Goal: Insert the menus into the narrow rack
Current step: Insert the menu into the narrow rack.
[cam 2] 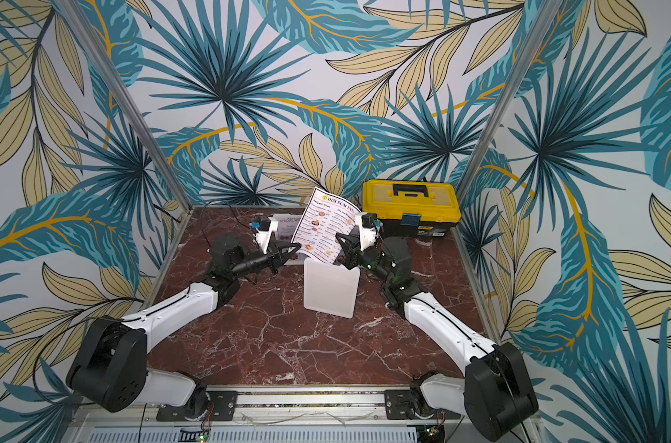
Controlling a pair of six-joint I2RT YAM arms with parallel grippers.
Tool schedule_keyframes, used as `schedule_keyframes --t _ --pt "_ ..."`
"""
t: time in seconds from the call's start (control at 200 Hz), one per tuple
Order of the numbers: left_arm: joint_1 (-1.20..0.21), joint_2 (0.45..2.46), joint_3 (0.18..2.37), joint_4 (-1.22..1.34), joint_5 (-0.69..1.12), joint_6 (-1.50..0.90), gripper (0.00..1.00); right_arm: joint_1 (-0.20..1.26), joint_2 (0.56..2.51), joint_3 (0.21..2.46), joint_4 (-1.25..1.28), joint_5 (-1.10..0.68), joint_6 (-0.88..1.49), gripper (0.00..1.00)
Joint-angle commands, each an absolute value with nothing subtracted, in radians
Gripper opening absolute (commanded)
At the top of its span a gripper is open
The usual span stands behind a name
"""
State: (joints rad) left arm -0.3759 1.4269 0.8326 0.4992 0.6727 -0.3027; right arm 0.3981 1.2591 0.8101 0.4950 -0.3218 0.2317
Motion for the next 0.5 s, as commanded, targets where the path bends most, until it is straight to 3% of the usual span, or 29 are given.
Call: schedule_keyframes --t 0.0,0.496 --pt "-0.373 1.438 0.83 0.512 0.661 -0.291 0.0 0.396 1.269 0.819 0.494 -0.295 0.193 0.0" --pt "-0.364 1.364 0.78 0.512 0.618 -0.273 0.0 0.43 1.269 0.858 0.443 -0.299 0.183 0.0"
